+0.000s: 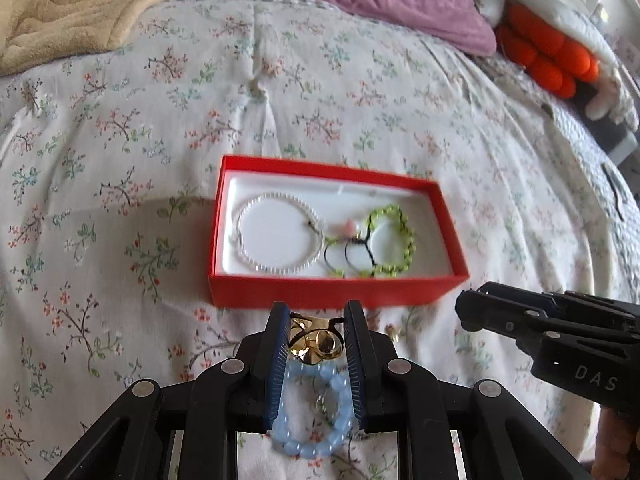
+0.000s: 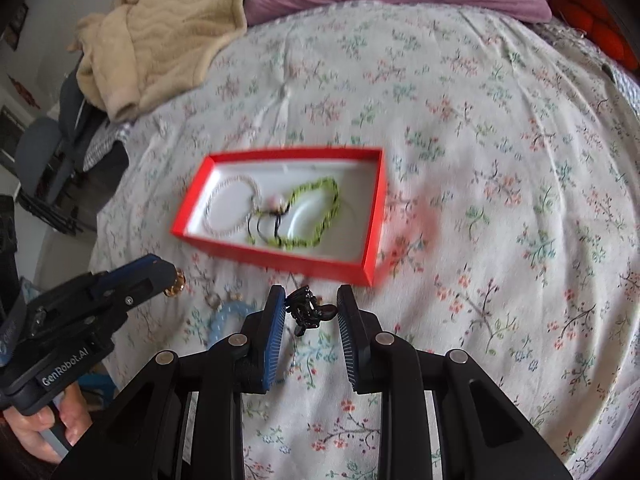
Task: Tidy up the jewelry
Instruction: 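Grasp the gold rings with the left tool while the right tool grasps the black clip charm, then lower the gold rings and black charm into the red box and open both tools, then grasp the light-blue bead bracelet with the left tool while the right tool grasps the thin beaded bracelet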
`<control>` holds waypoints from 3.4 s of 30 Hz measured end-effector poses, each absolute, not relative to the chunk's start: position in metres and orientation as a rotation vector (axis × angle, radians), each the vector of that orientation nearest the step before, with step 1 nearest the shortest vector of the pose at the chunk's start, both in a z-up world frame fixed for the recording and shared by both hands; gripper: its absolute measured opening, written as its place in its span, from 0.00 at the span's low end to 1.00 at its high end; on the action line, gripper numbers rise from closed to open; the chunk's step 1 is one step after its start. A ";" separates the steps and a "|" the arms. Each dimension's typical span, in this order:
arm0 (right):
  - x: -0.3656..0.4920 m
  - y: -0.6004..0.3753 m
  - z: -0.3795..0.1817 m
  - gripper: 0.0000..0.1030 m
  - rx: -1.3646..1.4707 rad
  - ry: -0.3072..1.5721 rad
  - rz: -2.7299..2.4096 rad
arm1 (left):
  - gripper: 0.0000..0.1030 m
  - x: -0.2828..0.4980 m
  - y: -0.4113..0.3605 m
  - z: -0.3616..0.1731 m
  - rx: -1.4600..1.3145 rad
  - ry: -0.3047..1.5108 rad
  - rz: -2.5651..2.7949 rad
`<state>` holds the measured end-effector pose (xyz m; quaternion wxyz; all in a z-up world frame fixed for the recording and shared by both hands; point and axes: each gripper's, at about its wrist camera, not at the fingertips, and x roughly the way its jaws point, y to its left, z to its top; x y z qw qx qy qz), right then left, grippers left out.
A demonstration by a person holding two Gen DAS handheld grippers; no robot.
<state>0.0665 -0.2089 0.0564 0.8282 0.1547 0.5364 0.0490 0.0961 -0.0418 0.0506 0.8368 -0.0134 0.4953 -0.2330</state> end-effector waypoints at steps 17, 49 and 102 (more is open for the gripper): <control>0.124 -0.211 0.036 0.28 0.382 1.147 0.043 | 0.21 0.145 -0.064 0.026 0.000 1.013 -0.415; 0.104 -0.214 0.048 0.50 0.343 1.123 0.056 | 0.60 0.121 -0.046 0.038 0.060 0.994 -0.381; 0.039 -0.215 0.011 0.72 0.185 1.287 -0.009 | 0.08 0.074 -0.061 -0.028 0.193 1.226 -0.421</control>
